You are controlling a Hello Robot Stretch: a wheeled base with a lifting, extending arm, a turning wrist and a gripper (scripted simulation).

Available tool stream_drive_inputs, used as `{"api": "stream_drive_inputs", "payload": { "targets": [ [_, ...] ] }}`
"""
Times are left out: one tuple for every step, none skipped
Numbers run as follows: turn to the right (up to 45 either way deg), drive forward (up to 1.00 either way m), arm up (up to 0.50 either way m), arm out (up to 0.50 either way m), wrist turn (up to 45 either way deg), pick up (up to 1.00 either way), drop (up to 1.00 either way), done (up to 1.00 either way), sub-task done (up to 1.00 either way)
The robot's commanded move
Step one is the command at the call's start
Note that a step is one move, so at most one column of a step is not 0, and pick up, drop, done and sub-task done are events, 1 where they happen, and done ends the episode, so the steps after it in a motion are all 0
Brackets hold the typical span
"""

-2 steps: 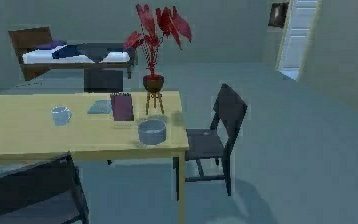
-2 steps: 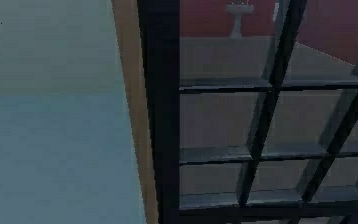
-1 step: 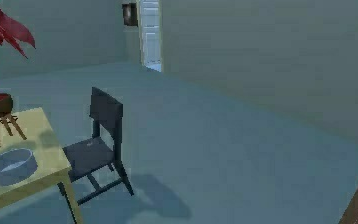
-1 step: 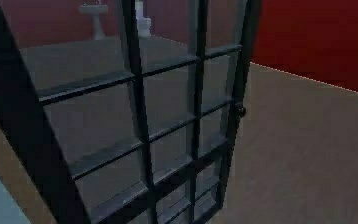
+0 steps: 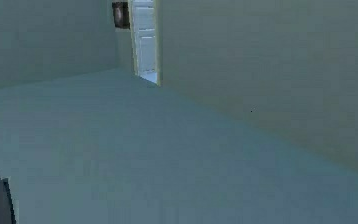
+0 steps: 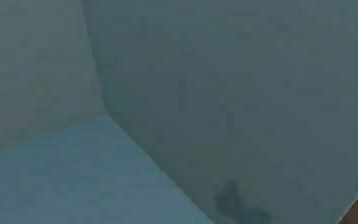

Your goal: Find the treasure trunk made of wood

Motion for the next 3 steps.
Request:
{"api": "stream_drive_inputs", "payload": {
  "targets": [
    [0.0,0.4,0.0,0.0,0.0,0.0,0.0,0.0,0.0],
    [-12.0,0.0,0.0,0.0,0.0,0.0,0.0,0.0,0.0],
    [0.0,1.0,0.0,0.0,0.0,0.0,0.0,0.0,0.0]
  ]
}}
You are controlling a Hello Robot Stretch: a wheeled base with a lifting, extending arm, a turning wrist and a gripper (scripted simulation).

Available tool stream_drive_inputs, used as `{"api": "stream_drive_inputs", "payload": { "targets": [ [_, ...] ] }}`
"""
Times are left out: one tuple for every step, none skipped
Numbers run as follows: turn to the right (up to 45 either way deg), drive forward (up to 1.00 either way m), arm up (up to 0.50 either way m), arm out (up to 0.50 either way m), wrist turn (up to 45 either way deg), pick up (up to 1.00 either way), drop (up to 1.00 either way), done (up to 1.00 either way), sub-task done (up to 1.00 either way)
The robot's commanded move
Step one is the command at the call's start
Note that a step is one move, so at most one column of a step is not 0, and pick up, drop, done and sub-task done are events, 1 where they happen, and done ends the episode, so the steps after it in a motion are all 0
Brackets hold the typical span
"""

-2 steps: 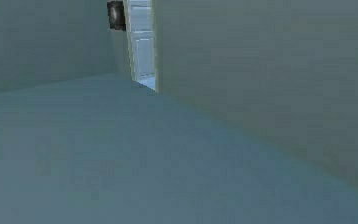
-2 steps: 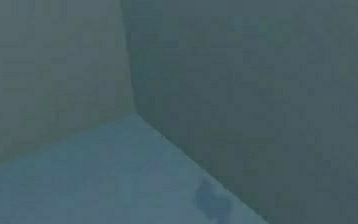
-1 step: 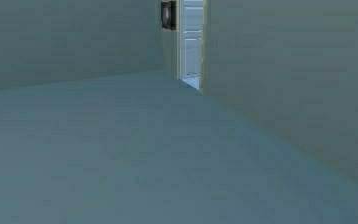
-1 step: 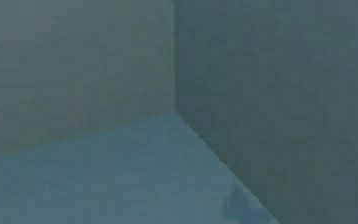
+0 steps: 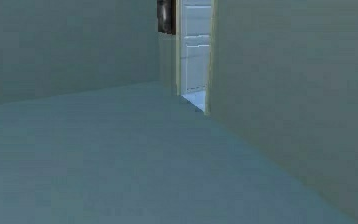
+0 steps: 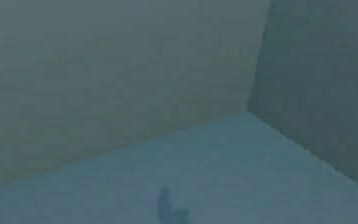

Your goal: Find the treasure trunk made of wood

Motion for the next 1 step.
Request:
{"api": "stream_drive_inputs", "payload": {
  "targets": [
    [0.0,1.0,0.0,0.0,0.0,0.0,0.0,0.0,0.0]
  ]
}}
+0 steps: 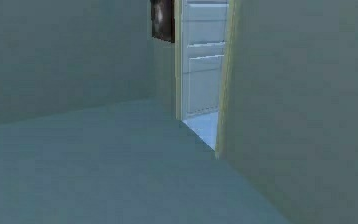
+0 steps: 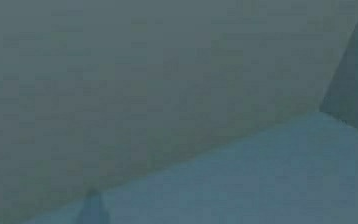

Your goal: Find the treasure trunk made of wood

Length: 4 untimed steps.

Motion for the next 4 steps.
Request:
{"api": "stream_drive_inputs", "payload": {
  "targets": [
    [0.0,1.0,0.0,0.0,0.0,0.0,0.0,0.0,0.0],
    [-3.0,0.0,0.0,0.0,0.0,0.0,0.0,0.0,0.0],
    [0.0,0.8,0.0,0.0,0.0,0.0,0.0,0.0,0.0],
    [-30.0,0.0,0.0,0.0,0.0,0.0,0.0,0.0,0.0]
  ]
}}
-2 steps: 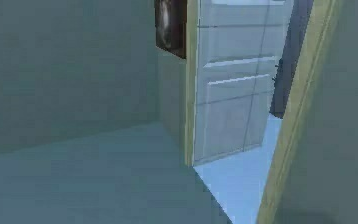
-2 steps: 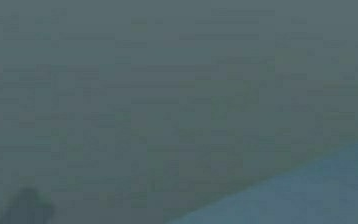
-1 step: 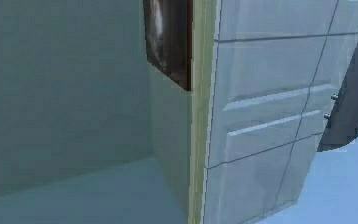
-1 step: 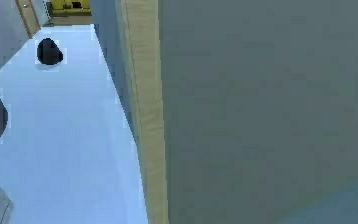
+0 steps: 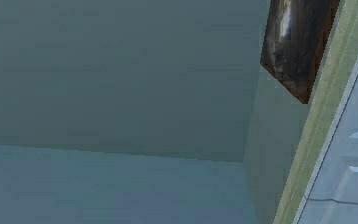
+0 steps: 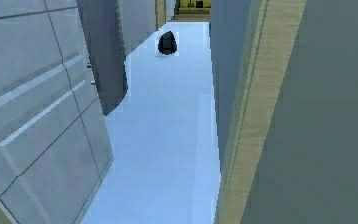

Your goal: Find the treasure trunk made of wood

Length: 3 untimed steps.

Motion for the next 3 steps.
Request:
{"api": "stream_drive_inputs", "payload": {
  "targets": [
    [0.0,0.05,0.0,0.0,0.0,0.0,0.0,0.0,0.0],
    [45.0,0.0,0.0,0.0,0.0,0.0,0.0,0.0,0.0],
    [45.0,0.0,0.0,0.0,0.0,0.0,0.0,0.0,0.0]
  ]
}}
